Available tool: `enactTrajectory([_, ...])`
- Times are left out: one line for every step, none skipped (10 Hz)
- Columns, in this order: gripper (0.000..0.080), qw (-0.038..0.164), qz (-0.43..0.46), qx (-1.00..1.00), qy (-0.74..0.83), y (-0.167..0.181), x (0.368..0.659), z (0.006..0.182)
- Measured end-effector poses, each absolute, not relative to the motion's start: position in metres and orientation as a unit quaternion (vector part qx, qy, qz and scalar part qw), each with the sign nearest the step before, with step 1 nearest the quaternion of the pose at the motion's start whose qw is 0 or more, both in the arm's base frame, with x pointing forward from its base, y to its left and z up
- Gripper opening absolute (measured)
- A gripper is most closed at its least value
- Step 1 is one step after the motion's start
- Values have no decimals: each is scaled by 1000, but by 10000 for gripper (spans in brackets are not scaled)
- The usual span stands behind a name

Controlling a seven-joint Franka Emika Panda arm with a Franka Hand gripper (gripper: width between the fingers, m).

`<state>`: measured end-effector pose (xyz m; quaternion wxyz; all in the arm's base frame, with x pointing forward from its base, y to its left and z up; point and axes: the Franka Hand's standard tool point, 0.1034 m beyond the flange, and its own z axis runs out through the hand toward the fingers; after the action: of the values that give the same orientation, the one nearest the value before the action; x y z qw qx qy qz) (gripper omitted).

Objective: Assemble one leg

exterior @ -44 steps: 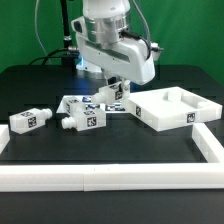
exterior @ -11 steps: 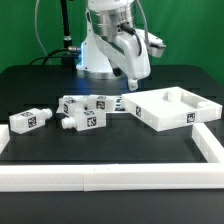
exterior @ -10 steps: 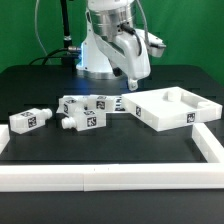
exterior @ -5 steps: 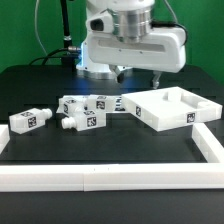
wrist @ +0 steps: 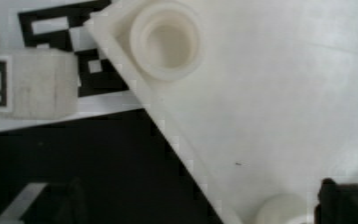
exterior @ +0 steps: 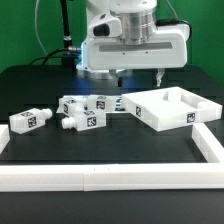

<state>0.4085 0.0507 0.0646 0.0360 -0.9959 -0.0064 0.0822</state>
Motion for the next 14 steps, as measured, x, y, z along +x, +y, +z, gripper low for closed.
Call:
enactTrajectory([649, 30, 69, -993, -87, 52, 413, 61])
enactTrajectory([649, 25, 58, -987, -145, 54, 418, 55])
enactTrajectory([649, 19, 52, -982, -179, 56, 422, 48])
enactTrajectory([649, 14, 45, -982, -184, 53, 423, 40])
enactTrajectory([649, 5, 39, -983, -182, 47, 422, 29])
enactTrajectory([649, -2, 34, -982, -184, 47, 420, 19])
enactTrajectory([649, -3, 33, -982, -184, 47, 418, 16])
enactTrajectory([649, -3, 33, -982, -184, 47, 419, 16])
enactTrajectory([649, -3, 33, -982, -184, 47, 419, 16])
enactTrajectory([515, -3, 33, -982, -184, 47, 419, 16])
enactTrajectory([366, -3, 33, -982, -184, 47, 419, 16])
enactTrajectory([226, -3, 33, -982, -184, 47, 419, 16])
enactTrajectory([93, -3, 33, -982, -184, 47, 419, 16])
enactTrajectory([93, -3, 33, -982, -184, 47, 419, 16])
